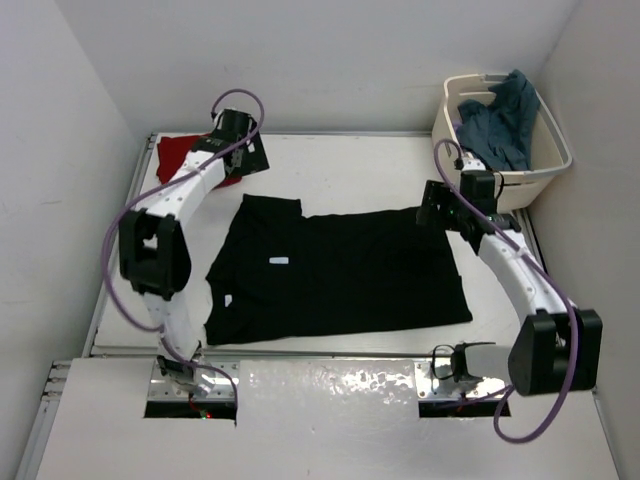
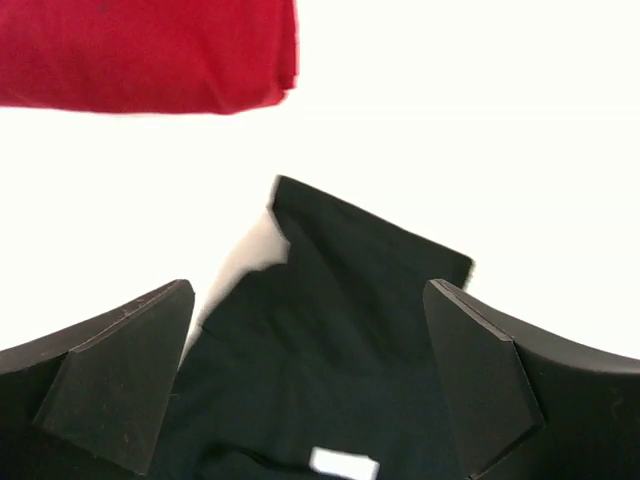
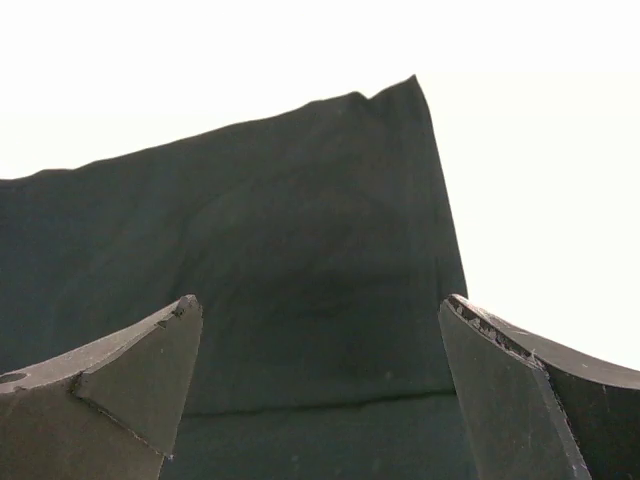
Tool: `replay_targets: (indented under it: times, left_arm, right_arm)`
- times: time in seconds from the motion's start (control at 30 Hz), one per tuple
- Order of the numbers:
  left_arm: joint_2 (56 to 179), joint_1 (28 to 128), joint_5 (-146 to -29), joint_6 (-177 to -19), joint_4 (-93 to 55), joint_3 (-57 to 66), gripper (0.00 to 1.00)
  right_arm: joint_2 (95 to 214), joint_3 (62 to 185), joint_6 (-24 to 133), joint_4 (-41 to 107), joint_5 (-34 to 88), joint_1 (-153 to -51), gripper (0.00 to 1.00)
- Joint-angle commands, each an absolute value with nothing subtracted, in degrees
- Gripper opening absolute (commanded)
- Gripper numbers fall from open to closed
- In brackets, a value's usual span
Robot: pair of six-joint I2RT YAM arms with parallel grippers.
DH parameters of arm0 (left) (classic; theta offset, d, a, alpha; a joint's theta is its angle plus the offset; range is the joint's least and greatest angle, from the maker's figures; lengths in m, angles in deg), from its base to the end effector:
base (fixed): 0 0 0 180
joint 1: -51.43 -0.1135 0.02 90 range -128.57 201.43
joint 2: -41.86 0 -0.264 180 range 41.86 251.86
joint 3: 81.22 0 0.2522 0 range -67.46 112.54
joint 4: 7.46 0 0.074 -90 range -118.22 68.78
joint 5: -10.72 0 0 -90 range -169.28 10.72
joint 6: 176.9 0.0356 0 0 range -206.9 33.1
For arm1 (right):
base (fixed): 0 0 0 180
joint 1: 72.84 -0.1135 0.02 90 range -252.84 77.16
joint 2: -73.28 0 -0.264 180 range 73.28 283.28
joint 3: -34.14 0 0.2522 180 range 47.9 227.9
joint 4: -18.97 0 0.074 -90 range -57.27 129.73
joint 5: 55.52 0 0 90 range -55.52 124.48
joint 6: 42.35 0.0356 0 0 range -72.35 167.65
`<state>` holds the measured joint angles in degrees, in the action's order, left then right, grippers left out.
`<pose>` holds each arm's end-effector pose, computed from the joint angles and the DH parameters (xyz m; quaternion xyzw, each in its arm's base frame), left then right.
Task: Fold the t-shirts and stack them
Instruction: Fold the flattened tshirt in 1/3 of the way, then grap the side of the flattened tshirt furthest away from the robot with both arms
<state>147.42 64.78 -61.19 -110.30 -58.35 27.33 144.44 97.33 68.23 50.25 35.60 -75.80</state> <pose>0.4063 -0.0851 0.3010 -0.1370 0.9132 0.0274 0.3829 0.2691 0.0132 0.2590 0.1425 0.8922 0.0788 0.4213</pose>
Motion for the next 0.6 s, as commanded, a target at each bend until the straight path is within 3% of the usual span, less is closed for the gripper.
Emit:
replay_targets:
  times: [0.0,0.1,0.2,0.23,0.37,0.4,0.5,0.57]
  left_arm:
    - [152.8,62.4,-64.5,-101.8,-55.7,32.9,0.98]
    - [159.4,62.3,-72.1,-94.6,-54.7,37.5,0.89]
    - [166.2,62.1,-70.3,-93.5,-59.2,42.7,0.82]
    - [167.6,61.5,-69.3,-93.6,-60.1,43.4,0.73]
    - [171.4,60.2,-71.1,-93.3,-58.8,42.2,0.64]
    - [171.8,60.2,-71.9,-93.0,-58.8,42.1,0.57]
    - [172.6,60.2,-75.5,-91.6,-57.3,40.4,0.48]
    - [173.7,60.3,-75.5,-91.4,-58.0,40.0,0.45]
  right_arm:
    - [149.1,102.8,64.4,49.9,38.3,-76.9,0.99]
    - [153.0,105.8,63.7,50.0,38.7,-77.5,0.99]
    - [155.4,106.7,63.6,50.2,39.0,-77.6,0.99]
    - [155.8,106.8,63.6,50.1,39.2,-77.6,0.99]
    - [157.9,107.5,62.9,50.0,40.4,-77.6,0.99]
    - [159.0,107.9,62.9,50.2,40.5,-77.6,0.99]
    - [160.9,108.5,62.8,50.1,41.2,-77.6,0.99]
    - [161.8,108.9,62.9,50.1,41.6,-77.6,0.99]
